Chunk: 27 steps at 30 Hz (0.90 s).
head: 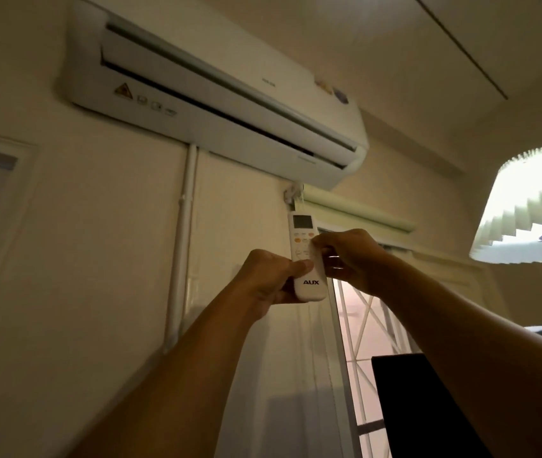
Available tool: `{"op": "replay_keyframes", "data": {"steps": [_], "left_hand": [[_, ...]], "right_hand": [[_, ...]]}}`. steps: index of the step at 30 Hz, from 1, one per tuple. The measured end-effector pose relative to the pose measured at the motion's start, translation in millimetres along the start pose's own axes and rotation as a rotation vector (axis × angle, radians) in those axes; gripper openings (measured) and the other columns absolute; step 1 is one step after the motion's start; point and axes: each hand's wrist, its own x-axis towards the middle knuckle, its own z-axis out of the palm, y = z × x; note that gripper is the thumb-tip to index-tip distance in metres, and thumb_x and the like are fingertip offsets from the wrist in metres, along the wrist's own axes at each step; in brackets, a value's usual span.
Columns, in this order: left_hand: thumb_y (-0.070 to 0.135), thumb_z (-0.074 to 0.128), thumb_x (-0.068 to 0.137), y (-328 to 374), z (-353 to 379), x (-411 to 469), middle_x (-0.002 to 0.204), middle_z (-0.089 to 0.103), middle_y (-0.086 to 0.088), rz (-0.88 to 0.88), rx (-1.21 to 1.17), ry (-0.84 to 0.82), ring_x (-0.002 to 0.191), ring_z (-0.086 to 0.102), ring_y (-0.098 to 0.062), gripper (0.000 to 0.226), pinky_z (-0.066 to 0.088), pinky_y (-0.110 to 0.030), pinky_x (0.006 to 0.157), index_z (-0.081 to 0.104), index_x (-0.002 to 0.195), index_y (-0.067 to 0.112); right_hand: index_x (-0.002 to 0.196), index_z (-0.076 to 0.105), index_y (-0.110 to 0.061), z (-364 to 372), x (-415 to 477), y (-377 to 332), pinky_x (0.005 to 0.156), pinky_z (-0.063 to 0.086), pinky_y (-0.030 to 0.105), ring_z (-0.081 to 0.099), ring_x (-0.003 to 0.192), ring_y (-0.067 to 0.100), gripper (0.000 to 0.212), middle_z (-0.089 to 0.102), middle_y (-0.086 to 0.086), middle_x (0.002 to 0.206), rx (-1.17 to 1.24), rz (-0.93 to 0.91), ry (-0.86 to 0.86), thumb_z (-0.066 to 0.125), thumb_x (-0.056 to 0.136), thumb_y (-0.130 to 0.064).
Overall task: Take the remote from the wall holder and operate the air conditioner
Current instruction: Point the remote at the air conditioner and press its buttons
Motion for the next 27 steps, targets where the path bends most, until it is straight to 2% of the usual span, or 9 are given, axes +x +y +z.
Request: {"op": "replay_keyframes", "data": {"steps": [3,8,12,18,21,27], "left_hand": [[0.009,0.067,0.084,3,4,4,0.088,0.069,-0.012,0.004,-0.008,-0.016,0.078,0.069,-0.025,0.038,0.06,-0.041,0.067,0.057,0.118,-0.002],[0.01,0.067,0.084,4,7,10,0.086,0.069,-0.011,0.005,-0.007,-0.039,0.076,0.069,-0.024,0.023,0.06,-0.039,0.063,0.056,0.104,0.005],[0.01,0.067,0.084,6,8,12,0.086,0.068,-0.01,0.012,-0.006,-0.049,0.076,0.068,-0.025,0.025,0.059,-0.04,0.066,0.054,0.106,0.006],[0.01,0.067,0.084,6,8,11,0.091,0.069,-0.013,0.02,-0.003,-0.045,0.084,0.069,-0.029,0.029,0.06,-0.044,0.073,0.054,0.109,0.005],[0.01,0.067,0.084,6,9,11,0.091,0.069,-0.014,0.018,-0.003,-0.045,0.09,0.068,-0.033,0.028,0.059,-0.046,0.076,0.055,0.109,0.004],[0.01,0.067,0.084,6,10,10,0.089,0.068,-0.012,0.021,-0.009,-0.052,0.08,0.069,-0.027,0.027,0.059,-0.042,0.07,0.055,0.108,0.005]], "right_hand": [[0.109,0.058,0.001,-4,0,-4,0.078,0.058,0.037,0.068,0.091,0.029,0.025,0.067,0.015,0.1,-0.002,-0.001,0.008,0.06,0.09,-0.015],[0.104,0.058,0.001,-8,2,-6,0.076,0.058,0.036,0.068,0.086,0.027,0.021,0.066,0.015,0.095,0.01,0.003,0.011,0.06,0.09,-0.014],[0.098,0.056,0.002,-7,3,-7,0.079,0.059,0.04,0.069,0.087,0.03,0.015,0.067,0.016,0.095,0.051,-0.002,0.015,0.06,0.09,-0.011],[0.108,0.055,0.004,-8,3,-5,0.084,0.058,0.043,0.069,0.092,0.032,0.024,0.067,0.017,0.099,0.076,-0.006,0.007,0.061,0.089,-0.011],[0.106,0.055,0.003,-9,3,-5,0.082,0.058,0.041,0.069,0.091,0.031,0.022,0.067,0.016,0.098,0.062,-0.015,0.005,0.06,0.09,-0.011],[0.094,0.056,-0.002,-9,1,-7,0.078,0.059,0.039,0.069,0.084,0.028,0.012,0.067,0.014,0.091,0.057,-0.015,0.012,0.06,0.09,-0.012]]}}
